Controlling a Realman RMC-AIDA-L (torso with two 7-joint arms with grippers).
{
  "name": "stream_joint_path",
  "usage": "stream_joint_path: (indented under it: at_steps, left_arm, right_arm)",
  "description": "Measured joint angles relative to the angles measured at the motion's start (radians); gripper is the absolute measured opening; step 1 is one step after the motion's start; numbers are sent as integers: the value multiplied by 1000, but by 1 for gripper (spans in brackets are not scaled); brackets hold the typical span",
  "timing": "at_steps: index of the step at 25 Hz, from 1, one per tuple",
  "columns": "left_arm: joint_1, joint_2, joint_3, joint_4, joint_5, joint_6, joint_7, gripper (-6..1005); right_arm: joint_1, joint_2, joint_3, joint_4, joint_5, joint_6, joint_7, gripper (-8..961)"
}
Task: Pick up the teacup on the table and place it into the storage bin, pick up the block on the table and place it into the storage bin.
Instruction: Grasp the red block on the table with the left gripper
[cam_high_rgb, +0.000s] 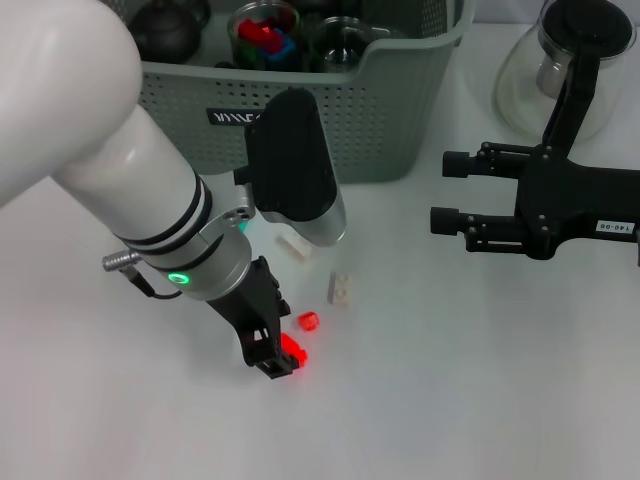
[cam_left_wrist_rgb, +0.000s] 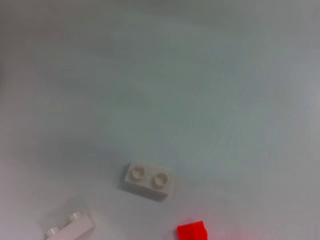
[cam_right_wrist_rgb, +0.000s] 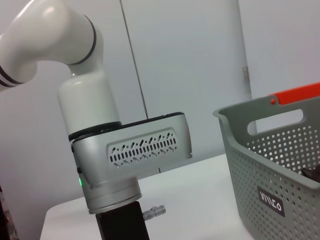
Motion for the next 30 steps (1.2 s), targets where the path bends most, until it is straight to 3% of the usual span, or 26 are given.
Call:
stream_joint_path:
  at_steps: [19,30]
  left_arm:
    - [2,-2,67,-2,49,-29,-38,621]
    - [0,2,50,1,54,-55,-41,620]
  right_arm:
    - [2,-2,3,0,0,5,0,760]
    - [2,-3,12,2,0,5,0,760]
